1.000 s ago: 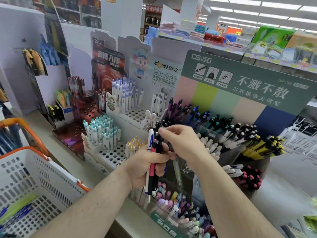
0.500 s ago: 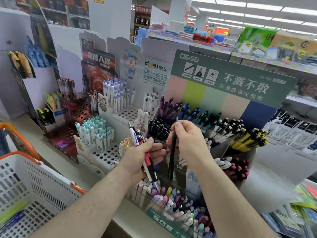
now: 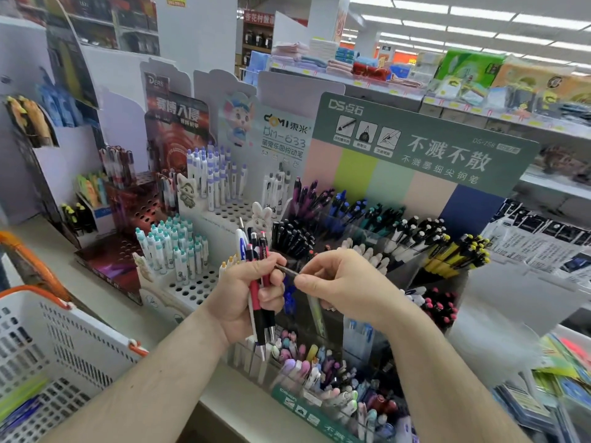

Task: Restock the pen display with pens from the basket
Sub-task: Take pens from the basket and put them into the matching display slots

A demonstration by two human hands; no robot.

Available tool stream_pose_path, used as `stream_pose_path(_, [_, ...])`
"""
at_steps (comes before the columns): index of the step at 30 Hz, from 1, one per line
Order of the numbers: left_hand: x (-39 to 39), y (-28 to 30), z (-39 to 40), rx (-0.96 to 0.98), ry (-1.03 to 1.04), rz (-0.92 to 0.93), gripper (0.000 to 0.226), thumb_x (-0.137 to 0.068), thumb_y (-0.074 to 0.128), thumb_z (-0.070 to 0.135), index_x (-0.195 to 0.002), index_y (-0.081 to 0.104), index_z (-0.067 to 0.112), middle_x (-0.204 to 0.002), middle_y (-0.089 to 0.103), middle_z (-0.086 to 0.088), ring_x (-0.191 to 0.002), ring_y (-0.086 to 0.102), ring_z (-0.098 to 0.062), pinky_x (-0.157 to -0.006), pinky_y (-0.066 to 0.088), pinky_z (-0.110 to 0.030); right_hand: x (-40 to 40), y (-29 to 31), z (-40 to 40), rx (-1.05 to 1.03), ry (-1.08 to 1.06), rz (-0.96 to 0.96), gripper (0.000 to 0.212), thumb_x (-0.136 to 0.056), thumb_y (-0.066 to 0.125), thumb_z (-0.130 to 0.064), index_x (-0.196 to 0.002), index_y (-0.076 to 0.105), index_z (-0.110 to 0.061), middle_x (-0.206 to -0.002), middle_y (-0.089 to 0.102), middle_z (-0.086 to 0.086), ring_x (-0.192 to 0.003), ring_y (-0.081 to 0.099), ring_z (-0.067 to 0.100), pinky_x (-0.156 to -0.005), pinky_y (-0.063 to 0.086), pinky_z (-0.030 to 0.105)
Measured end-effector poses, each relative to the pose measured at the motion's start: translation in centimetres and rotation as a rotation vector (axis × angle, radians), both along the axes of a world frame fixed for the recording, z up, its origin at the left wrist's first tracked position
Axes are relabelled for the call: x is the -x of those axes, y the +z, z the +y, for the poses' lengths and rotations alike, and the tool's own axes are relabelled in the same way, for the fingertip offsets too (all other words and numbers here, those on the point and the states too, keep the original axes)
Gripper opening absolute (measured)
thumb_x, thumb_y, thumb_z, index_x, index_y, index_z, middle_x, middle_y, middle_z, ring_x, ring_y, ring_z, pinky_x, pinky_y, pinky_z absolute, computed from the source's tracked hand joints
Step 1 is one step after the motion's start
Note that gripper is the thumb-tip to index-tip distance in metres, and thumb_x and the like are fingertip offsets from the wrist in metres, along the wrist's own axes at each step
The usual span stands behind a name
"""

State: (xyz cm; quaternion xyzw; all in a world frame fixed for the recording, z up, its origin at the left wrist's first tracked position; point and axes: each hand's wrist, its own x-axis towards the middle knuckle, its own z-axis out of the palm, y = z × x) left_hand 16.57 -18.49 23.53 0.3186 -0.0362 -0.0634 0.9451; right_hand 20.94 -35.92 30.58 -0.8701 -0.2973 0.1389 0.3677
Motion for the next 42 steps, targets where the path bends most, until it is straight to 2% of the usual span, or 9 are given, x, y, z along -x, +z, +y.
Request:
stream_pose_path(3, [-0.2, -0.1, 0.7, 0.12, 0.04, -0.053, 0.035, -0.05, 0.095, 0.014, -0.074, 0.07, 0.009, -0.058, 0.06, 0.0, -0.037, 0.045, -0.005, -0.035, 0.037, -0.016, -0.6, 0.4, -2.3, -0.064, -0.122, -0.025, 0.016, -0.094, 0.066, -0.03, -0.083, 0.073, -0.02, -0.066, 0.066, 0.0, -0.056, 0.056, 0.009, -0.052, 0.048, 0.024])
stream_pose_path(9, [-0.2, -0.4, 0.0, 0.225, -0.003, -0.103, 0.031, -0.055, 0.094, 0.015, -0.078, 0.073, 0.012, -0.061, 0.061, 0.003, -0.038, 0.045, -0.004, -0.036, 0.038, -0.016, -1.2, -1.2, -1.8, -0.852, -0.488, 0.427, 0.003, -0.091, 0.068, -0.005, -0.094, 0.066, -0.005, -0.073, 0.064, 0.01, -0.058, 0.057, 0.015, -0.059, 0.053, 0.025])
stream_pose_path(14, [-0.3, -0.6, 0.4, 0.135, 0.077, -0.024, 0.048, -0.043, 0.098, 0.016, -0.084, 0.074, 0.008, -0.065, 0.061, 0.0, -0.036, 0.042, -0.005, -0.035, 0.036, -0.017, -2.2, -0.3, -0.9, -1.129, -0.74, 0.065, 0.014, -0.091, 0.067, -0.001, -0.105, 0.068, -0.006, -0.076, 0.069, 0.002, -0.06, 0.07, 0.012, -0.062, 0.058, 0.022])
stream_pose_path(19, [0.0, -0.8, 0.9, 0.021, 0.156, 0.055, 0.033, -0.062, 0.085, 0.016, -0.09, 0.07, 0.006, -0.065, 0.057, -0.001, -0.037, 0.039, -0.007, -0.038, 0.032, -0.017, -4.8, -0.3, 0.2, -0.85, -0.763, -0.515, 0.029, -0.097, 0.064, -0.019, -0.124, 0.069, -0.012, -0.1, 0.074, -0.003, -0.091, 0.073, 0.015, -0.085, 0.057, 0.027])
stream_pose_path(22, [0.2, -0.5, 0.9, -0.01, 0.192, 0.091, 0.014, -0.082, 0.055, 0.01, -0.092, 0.064, 0.006, -0.064, 0.055, -0.001, -0.037, 0.038, -0.006, -0.038, 0.03, -0.017, -6.1, -0.8, 1.8, -0.74, -0.724, -0.747, 0.028, -0.095, 0.064, -0.017, -0.122, 0.07, -0.009, -0.095, 0.067, -0.01, -0.088, 0.067, 0.009, -0.086, 0.048, 0.013])
stream_pose_path(24, [0.3, -0.4, 1.1, -0.02, 0.187, 0.095, 0.013, -0.08, 0.06, 0.006, -0.092, 0.065, 0.007, -0.065, 0.055, -0.001, -0.037, 0.038, -0.007, -0.037, 0.031, -0.017, -6.9, -1.3, 2.9, -0.686, -0.684, -0.841, 0.028, -0.094, 0.065, -0.013, -0.119, 0.071, -0.005, -0.09, 0.068, -0.006, -0.083, 0.061, 0.005, -0.082, 0.042, 0.003])
stream_pose_path(31, [0.7, -0.7, 1.6, -0.111, 0.158, 0.106, 0.015, -0.074, 0.063, 0.011, -0.083, 0.076, 0.01, -0.067, 0.057, -0.002, -0.038, 0.04, -0.007, -0.038, 0.033, -0.019, -8.2, -2.1, 5.9, -0.336, -0.518, -0.768, 0.019, -0.094, 0.066, -0.019, -0.109, 0.074, -0.012, -0.089, 0.076, 0.008, -0.081, 0.07, 0.03, -0.076, 0.055, 0.038])
stream_pose_path(38, [1.0, -0.5, 1.7, -0.169, 0.137, 0.076, 0.018, -0.075, 0.063, 0.011, -0.085, 0.077, 0.01, -0.067, 0.059, -0.002, -0.039, 0.041, -0.007, -0.04, 0.032, -0.019, -8.7, -3.2, 6.7, 0.217, -0.384, -0.601, 0.036, -0.098, 0.05, -0.038, -0.085, 0.079, -0.021, -0.107, 0.054, 0.005, -0.094, 0.057, 0.029, -0.07, 0.048, 0.033])
stream_pose_path(42, [1.1, -0.5, 1.6, -0.207, 0.111, 0.08, 0.017, -0.078, 0.064, 0.007, -0.089, 0.077, 0.008, -0.068, 0.06, -0.004, -0.039, 0.041, -0.007, -0.04, 0.032, -0.019, -7.5, -2.1, 6.8, 0.122, -0.394, -0.522, 0.039, -0.098, 0.051, -0.039, -0.069, 0.069, -0.021, -0.099, 0.053, 0.002, -0.094, 0.057, 0.023, -0.072, 0.049, 0.034])
